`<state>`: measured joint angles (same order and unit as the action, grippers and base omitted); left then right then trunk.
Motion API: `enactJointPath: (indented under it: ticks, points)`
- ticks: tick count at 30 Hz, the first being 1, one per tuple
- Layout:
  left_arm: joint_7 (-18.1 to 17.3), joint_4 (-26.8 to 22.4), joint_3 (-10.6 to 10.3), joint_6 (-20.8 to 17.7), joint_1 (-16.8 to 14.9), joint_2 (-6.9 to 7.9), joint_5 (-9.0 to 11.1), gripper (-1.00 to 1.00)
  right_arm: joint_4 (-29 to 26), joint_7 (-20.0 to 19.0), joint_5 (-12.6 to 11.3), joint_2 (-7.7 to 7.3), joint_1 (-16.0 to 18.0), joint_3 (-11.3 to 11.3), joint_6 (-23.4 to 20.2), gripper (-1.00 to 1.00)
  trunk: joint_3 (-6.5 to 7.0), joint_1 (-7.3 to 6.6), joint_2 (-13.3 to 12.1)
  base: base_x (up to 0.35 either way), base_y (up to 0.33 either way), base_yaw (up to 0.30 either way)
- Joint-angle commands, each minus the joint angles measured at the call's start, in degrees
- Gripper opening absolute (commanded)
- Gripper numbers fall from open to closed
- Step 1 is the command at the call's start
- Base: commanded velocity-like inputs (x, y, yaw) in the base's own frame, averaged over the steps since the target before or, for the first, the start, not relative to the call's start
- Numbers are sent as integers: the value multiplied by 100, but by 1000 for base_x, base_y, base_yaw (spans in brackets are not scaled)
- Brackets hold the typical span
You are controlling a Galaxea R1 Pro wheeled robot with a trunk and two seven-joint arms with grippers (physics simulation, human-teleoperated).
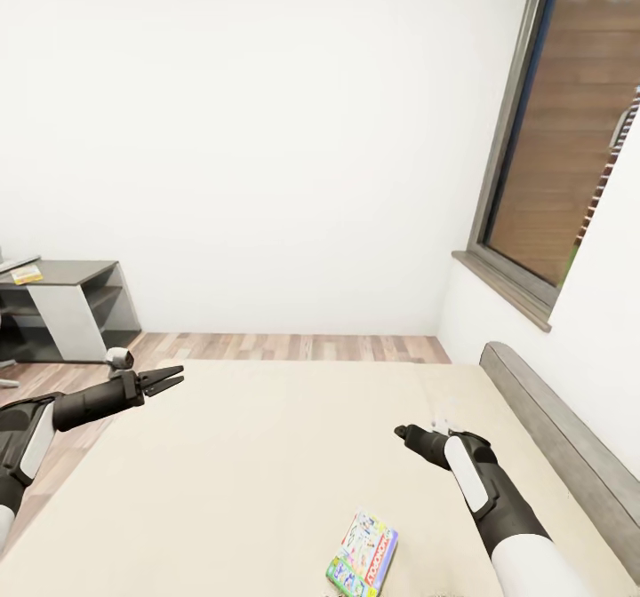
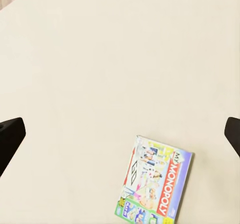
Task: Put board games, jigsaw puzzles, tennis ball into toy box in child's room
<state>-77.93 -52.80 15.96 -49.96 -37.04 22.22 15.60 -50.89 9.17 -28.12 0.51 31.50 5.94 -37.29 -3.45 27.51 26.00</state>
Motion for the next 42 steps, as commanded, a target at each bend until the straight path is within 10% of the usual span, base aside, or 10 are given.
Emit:
enactJointPath:
  ticks: [1, 42]
  points:
    - [-11, -1, 1, -57, -5, 1, 13, 100, -9, 44, -61, 4, 5, 13, -23, 100, -23, 3, 13, 0, 0, 0]
    - [10, 5, -10, -57, -5, 1, 2, 100, -27, 32, -66, 3, 5, 12, -51, 100, -410, 3, 13, 0, 0, 0]
